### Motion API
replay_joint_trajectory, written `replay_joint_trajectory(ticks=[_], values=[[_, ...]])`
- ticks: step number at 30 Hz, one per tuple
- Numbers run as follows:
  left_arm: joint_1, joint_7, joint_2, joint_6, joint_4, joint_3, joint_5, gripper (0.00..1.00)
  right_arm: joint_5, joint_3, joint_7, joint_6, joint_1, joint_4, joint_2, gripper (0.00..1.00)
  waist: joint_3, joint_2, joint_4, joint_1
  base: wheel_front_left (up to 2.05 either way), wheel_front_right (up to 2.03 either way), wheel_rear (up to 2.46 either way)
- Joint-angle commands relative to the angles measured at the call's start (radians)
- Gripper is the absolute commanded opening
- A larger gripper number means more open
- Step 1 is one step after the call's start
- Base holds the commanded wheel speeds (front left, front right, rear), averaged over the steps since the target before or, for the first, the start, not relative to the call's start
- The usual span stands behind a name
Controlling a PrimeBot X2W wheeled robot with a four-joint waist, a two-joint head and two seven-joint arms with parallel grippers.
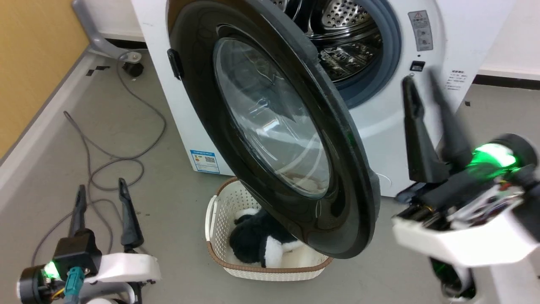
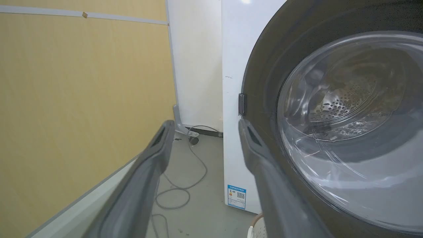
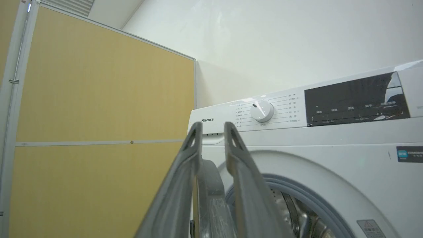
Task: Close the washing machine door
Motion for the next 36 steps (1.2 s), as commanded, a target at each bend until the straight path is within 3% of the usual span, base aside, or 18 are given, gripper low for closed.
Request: replay_joint_trajectory(ticks=[1,10,17,24,36], values=[[0.021,-0.004,-0.019,-0.016,0.001,0.012,0.011,1.00,-0.003,0.042,-0.004,0.001,-0.015,-0.011,-0.029,0.00,0.001,0.0000,0.005,0.0000,0.00,0.00,0.00],[0.056,-0.004,-0.107,-0.118,-0.018,0.080,0.061,1.00,-0.025,0.337,-0.004,0.001,0.011,0.123,-0.198,0.00,0.005,0.0000,0.024,0.0000,0.00,0.00,0.00],[0.068,-0.004,-0.148,-0.155,0.008,0.112,0.123,1.00,-0.078,0.435,-0.004,0.001,0.052,0.276,-0.268,0.00,0.013,0.0000,0.022,0.0000,0.00,0.00,0.00],[0.077,-0.004,-0.188,-0.182,0.020,0.137,0.165,1.00,-0.077,0.343,-0.004,0.001,0.089,0.379,-0.266,0.00,0.025,0.0000,0.017,0.0000,0.00,0.00,0.00],[0.049,-0.004,-0.232,-0.232,0.011,0.158,0.205,1.00,-0.114,0.091,-0.004,0.001,0.053,0.428,-0.221,0.00,0.078,0.0000,0.011,0.0000,0.00,0.00,0.00]])
